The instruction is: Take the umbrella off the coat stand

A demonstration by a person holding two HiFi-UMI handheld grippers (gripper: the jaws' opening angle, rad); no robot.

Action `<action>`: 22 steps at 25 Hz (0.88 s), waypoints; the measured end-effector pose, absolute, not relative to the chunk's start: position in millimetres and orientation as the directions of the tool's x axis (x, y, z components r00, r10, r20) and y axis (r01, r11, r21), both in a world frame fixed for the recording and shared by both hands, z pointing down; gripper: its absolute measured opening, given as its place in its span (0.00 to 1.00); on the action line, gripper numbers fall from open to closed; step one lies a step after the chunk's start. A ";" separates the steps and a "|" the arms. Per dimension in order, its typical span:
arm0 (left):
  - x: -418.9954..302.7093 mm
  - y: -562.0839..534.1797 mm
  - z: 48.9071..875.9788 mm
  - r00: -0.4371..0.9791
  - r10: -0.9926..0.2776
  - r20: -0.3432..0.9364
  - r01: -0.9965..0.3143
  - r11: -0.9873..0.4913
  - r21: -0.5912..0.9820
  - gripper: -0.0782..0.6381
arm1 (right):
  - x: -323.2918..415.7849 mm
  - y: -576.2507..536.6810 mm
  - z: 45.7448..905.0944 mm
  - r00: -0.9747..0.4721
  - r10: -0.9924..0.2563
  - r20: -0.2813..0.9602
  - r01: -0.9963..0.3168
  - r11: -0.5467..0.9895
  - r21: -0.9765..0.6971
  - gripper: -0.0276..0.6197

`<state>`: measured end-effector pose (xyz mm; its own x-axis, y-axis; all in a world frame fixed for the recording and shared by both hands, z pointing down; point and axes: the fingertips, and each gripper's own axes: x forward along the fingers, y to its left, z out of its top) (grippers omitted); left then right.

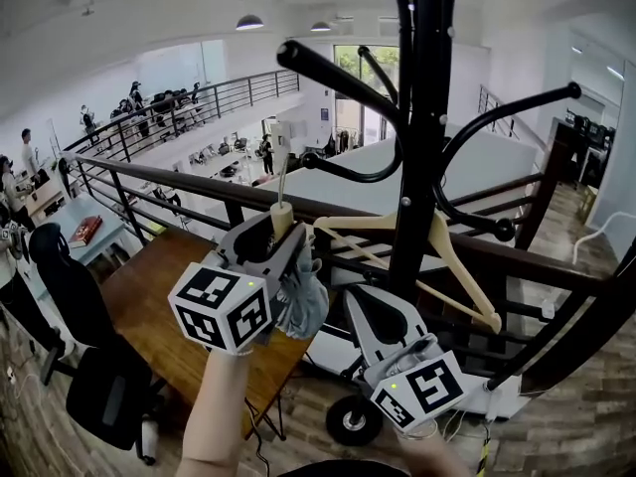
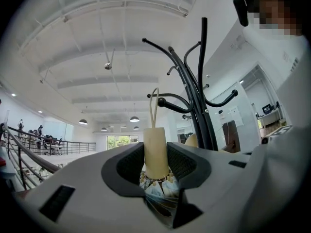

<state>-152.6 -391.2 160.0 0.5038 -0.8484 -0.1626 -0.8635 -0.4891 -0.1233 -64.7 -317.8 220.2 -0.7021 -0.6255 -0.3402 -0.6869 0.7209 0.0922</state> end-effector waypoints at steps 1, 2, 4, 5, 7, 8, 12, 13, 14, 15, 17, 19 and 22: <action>-153.6 -387.5 163.2 0.504 -0.849 -0.159 -0.864 -0.489 -0.121 0.32 | -64.5 -316.9 221.3 -0.704 -0.626 -0.337 -0.686 0.722 0.091 0.09; -154.5 -383.5 166.9 0.504 -0.850 -0.155 -0.863 -0.490 -0.121 0.32 | -64.4 -315.8 223.1 -0.706 -0.626 -0.330 -0.684 0.724 0.090 0.09; -157.5 -374.6 175.5 0.504 -0.851 -0.147 -0.863 -0.492 -0.115 0.32 | -65.9 -312.8 228.6 -0.715 -0.626 -0.310 -0.678 0.730 0.089 0.09; -160.2 -369.8 180.1 0.504 -0.852 -0.144 -0.864 -0.492 -0.110 0.32 | -67.5 -310.9 231.9 -0.720 -0.627 -0.298 -0.675 0.733 0.089 0.09; -167.2 -358.9 189.3 0.498 -0.856 -0.139 -0.867 -0.489 -0.096 0.32 | -70.8 -305.8 237.9 -0.725 -0.630 -0.278 -0.672 0.736 0.085 0.09; -170.5 -353.0 194.0 0.494 -0.858 -0.138 -0.869 -0.486 -0.089 0.32 | -71.9 -303.0 240.8 -0.727 -0.632 -0.269 -0.671 0.737 0.082 0.09; -180.7 -331.3 215.5 0.468 -0.874 -0.130 -0.884 -0.462 -0.070 0.32 | -74.6 -292.6 255.8 -0.732 -0.642 -0.227 -0.669 0.740 0.068 0.09; -182.5 -326.2 221.7 0.463 -0.878 -0.124 -0.886 -0.458 -0.068 0.32 | -75.4 -289.8 260.2 -0.733 -0.645 -0.216 -0.670 0.740 0.065 0.09; -184.0 -321.0 227.9 0.459 -0.880 -0.118 -0.888 -0.455 -0.065 0.32 | -76.3 -286.8 264.6 -0.734 -0.647 -0.206 -0.670 0.740 0.061 0.09; -185.0 -315.7 234.2 0.458 -0.882 -0.112 -0.889 -0.454 -0.061 0.32 | -77.3 -283.6 268.9 -0.734 -0.650 -0.195 -0.670 0.740 0.056 0.09; -186.4 -305.2 246.8 0.458 -0.883 -0.104 -0.889 -0.456 -0.044 0.32 | -78.9 -277.2 277.3 -0.735 -0.655 -0.174 -0.671 0.740 0.046 0.09; -187.5 -295.5 258.8 0.462 -0.881 -0.098 -0.886 -0.463 -0.020 0.32 | -80.9 -271.1 285.1 -0.735 -0.659 -0.157 -0.671 0.740 0.036 0.09; -186.1 -277.7 276.0 0.483 -0.872 -0.084 -0.875 -0.484 -0.004 0.32 | -85.5 -257.8 297.8 -0.739 -0.661 -0.131 -0.668 0.744 0.019 0.09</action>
